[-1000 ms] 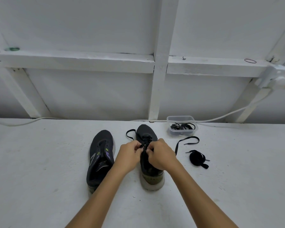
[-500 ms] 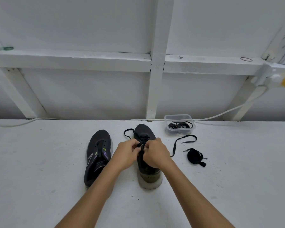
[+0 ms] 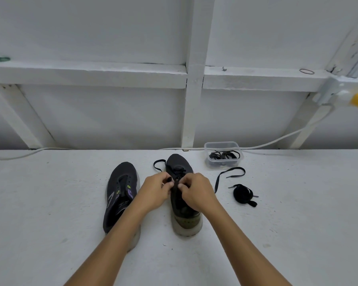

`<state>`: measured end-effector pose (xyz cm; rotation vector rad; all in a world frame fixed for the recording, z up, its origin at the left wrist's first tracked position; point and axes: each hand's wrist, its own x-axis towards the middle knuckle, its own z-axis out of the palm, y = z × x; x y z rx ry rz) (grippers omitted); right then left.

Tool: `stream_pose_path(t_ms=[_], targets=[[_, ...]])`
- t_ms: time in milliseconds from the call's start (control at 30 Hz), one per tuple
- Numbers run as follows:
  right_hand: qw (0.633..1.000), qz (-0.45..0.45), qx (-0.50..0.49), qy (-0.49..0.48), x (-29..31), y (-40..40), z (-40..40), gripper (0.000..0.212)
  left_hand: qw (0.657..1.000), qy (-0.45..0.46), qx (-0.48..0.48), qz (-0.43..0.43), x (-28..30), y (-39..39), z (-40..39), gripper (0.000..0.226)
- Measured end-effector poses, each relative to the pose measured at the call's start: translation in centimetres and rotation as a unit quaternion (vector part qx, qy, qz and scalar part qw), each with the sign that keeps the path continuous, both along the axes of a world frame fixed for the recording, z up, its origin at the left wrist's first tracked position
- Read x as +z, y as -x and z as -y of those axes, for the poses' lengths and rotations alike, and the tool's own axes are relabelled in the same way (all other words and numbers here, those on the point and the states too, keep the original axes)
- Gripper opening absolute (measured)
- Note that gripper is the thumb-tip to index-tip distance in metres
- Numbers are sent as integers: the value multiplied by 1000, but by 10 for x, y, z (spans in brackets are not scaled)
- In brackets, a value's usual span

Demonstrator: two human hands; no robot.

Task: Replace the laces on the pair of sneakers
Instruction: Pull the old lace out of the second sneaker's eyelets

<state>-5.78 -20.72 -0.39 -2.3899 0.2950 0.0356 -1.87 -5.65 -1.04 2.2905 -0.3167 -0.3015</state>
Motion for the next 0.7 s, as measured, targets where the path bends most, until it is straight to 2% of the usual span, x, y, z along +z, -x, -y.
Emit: stream_pose_path(t_ms=[67, 133, 200, 233, 333, 400, 467, 600, 633, 700], targets=[[996, 22, -32, -76, -3, 4, 7, 10, 995, -31, 68, 68, 2, -4, -3, 8], [983, 33, -88, -155, -8, 10, 19, 6, 983, -64, 129, 115, 5, -5, -7, 25], [965, 19, -133, -225, -14, 15, 30, 10, 982, -87, 129, 106, 6, 0, -8, 47], [953, -1, -146, -265, -16, 17, 35, 13, 983, -88, 121, 104, 5, 4, -7, 50], [932, -50, -133, -333, -21, 24, 40, 19, 991, -38, 102, 84, -2, 22, 1, 40], [924, -56, -111, -362, -20, 27, 40, 19, 996, 1, 90, -1, -5, 32, 7, 39], [922, -67, -79, -373, -18, 27, 39, 18, 994, 43, 76, -69, -5, 40, 11, 32], [940, -91, -24, -329, -14, 22, 35, 10, 994, 58, 41, -83, 4, 41, 7, 16], [945, -86, -20, -316, -13, 20, 34, 9, 994, 56, 27, -89, 6, 41, 6, 18], [952, -78, -16, -294, -12, 15, 32, 7, 995, 32, -5, -95, 6, 42, 5, 35]])
